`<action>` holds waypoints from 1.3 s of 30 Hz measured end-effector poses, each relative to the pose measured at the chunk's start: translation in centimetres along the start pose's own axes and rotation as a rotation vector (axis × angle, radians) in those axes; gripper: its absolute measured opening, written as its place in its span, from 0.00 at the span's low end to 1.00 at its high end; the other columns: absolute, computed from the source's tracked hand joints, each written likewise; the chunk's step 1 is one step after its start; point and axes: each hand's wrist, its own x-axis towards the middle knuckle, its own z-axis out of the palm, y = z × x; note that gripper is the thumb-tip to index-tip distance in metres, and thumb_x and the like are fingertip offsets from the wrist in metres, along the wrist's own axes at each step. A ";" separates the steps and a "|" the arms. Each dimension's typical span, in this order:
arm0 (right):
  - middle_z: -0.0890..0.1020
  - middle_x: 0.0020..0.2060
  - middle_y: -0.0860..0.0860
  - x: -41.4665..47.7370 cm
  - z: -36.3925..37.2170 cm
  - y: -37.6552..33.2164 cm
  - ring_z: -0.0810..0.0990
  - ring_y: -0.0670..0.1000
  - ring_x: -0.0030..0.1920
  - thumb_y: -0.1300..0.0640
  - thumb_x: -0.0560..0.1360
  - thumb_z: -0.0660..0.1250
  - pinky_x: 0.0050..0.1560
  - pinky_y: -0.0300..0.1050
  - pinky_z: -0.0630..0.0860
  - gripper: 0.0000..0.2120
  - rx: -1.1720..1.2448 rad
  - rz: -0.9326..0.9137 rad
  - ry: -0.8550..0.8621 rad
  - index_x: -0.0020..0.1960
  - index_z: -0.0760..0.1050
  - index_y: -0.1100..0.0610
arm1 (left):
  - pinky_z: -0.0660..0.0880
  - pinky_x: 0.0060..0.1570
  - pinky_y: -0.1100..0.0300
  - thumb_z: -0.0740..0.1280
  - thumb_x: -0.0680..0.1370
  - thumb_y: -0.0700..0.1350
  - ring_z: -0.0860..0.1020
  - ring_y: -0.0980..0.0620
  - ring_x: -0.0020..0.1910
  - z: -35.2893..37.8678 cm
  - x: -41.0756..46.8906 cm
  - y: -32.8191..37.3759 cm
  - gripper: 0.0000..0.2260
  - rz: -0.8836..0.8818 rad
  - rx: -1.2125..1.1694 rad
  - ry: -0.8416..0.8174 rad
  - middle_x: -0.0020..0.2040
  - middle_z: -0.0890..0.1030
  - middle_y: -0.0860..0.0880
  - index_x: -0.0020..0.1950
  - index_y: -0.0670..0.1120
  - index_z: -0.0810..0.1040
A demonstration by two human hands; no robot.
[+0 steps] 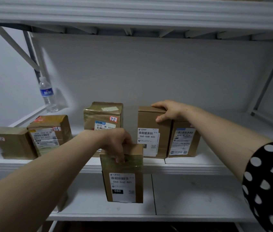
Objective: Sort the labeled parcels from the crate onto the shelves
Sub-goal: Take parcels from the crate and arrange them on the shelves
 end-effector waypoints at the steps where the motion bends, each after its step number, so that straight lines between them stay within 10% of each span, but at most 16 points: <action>1: 0.68 0.71 0.52 -0.1 0.0 -0.2 0.67 0.53 0.70 0.55 0.71 0.74 0.68 0.45 0.63 0.38 -0.005 -0.001 -0.015 0.75 0.59 0.51 | 0.75 0.55 0.57 0.76 0.69 0.42 0.75 0.49 0.58 0.0 -0.1 -0.1 0.26 -0.003 0.004 0.001 0.59 0.76 0.49 0.65 0.48 0.73; 7: 0.70 0.69 0.52 1.0 0.0 -3.9 0.67 0.54 0.70 0.38 0.70 0.69 0.71 0.57 0.62 0.35 -0.055 -0.085 0.198 0.73 0.64 0.48 | 0.73 0.53 0.59 0.75 0.69 0.43 0.74 0.49 0.58 -0.3 -1.2 -1.5 0.25 -0.032 -0.006 0.022 0.60 0.75 0.49 0.65 0.48 0.72; 20: 0.77 0.52 0.52 6.2 7.6 -14.4 0.76 0.54 0.54 0.55 0.77 0.66 0.50 0.47 0.73 0.11 -0.358 -0.319 0.320 0.57 0.79 0.56 | 0.71 0.49 0.61 0.76 0.68 0.42 0.73 0.53 0.51 -0.2 -6.4 -6.8 0.28 -0.180 -0.056 0.082 0.54 0.74 0.53 0.66 0.48 0.72; 39: 0.82 0.49 0.52 3.0 5.3 -11.0 0.79 0.52 0.51 0.58 0.76 0.67 0.57 0.51 0.76 0.09 -0.250 -0.213 0.287 0.56 0.80 0.56 | 0.73 0.51 0.59 0.76 0.68 0.41 0.75 0.51 0.52 -2.6 -8.7 -7.5 0.28 -0.294 -0.046 0.187 0.53 0.76 0.53 0.66 0.48 0.73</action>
